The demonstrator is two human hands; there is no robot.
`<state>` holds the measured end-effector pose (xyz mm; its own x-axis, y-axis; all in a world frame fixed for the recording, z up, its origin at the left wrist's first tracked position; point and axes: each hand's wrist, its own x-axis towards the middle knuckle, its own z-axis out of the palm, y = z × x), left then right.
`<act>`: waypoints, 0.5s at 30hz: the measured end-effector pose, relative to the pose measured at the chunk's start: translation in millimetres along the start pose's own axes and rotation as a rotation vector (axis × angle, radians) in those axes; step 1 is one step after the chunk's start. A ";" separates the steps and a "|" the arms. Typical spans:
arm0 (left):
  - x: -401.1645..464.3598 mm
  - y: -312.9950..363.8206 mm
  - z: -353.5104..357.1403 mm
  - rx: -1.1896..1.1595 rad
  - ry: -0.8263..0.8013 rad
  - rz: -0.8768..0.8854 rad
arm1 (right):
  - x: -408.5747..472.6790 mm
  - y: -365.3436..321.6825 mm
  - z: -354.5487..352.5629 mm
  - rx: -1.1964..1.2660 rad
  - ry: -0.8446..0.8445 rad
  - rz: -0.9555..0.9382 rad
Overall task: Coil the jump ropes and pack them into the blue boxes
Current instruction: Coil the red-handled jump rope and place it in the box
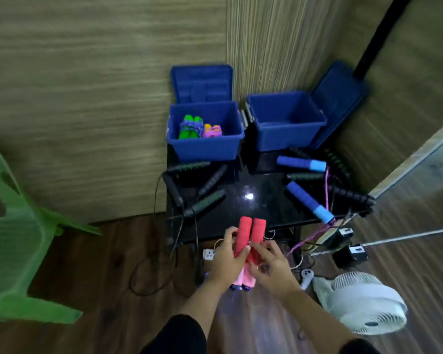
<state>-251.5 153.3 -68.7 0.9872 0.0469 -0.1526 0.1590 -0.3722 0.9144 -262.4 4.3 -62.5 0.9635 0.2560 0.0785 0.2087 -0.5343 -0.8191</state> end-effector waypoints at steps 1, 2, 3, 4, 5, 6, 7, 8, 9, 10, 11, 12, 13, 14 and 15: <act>2.9 12.0 -4.3 -0.008 0.011 0.010 | 5.6 -9.8 -8.5 0.020 0.022 -0.017; 6.3 24.2 -7.9 -0.023 0.017 0.016 | 11.9 -17.6 -16.3 0.026 0.046 -0.026; 10.5 36.1 -10.7 -0.041 0.026 0.018 | 19.1 -24.6 -23.8 0.025 0.070 -0.028; 14.9 47.3 -12.8 -0.060 0.042 0.012 | 26.4 -29.6 -30.9 0.024 0.094 -0.029; 20.0 57.4 -14.2 -0.079 0.060 -0.002 | 33.6 -34.2 -37.5 0.033 0.120 -0.026; 26.0 65.4 -14.4 -0.099 0.075 -0.021 | 40.7 -37.2 -43.1 0.056 0.149 -0.015; 33.2 72.6 -13.7 -0.121 0.089 -0.037 | 48.8 -39.3 -48.9 0.083 0.176 -0.003; 41.5 79.2 -12.5 -0.146 0.105 -0.053 | 57.9 -39.8 -54.5 0.113 0.194 0.006; 50.6 85.0 -10.5 -0.165 0.127 -0.068 | 68.1 -39.7 -60.5 0.141 0.203 0.019; 60.5 90.3 -8.4 -0.180 0.150 -0.083 | 79.6 -37.9 -66.1 0.162 0.207 0.046; 70.7 95.0 -6.2 -0.194 0.171 -0.094 | 91.3 -34.7 -71.0 0.165 0.211 0.081; 81.7 99.8 -4.1 -0.212 0.188 -0.104 | 104.4 -29.7 -75.8 0.157 0.212 0.116; 92.6 103.5 -1.5 -0.231 0.196 -0.119 | 117.0 -24.0 -79.4 0.156 0.208 0.143; 103.2 107.5 0.6 -0.253 0.209 -0.136 | 129.5 -18.4 -82.5 0.167 0.188 0.169; 114.2 111.5 2.8 -0.276 0.235 -0.146 | 142.4 -13.8 -86.0 0.186 0.153 0.195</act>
<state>-121.1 114.5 14.7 0.9253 0.3034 -0.2275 0.2639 -0.0842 0.9609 -113.6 -21.2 8.9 0.9994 0.0310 -0.0175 -0.0036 -0.4008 -0.9162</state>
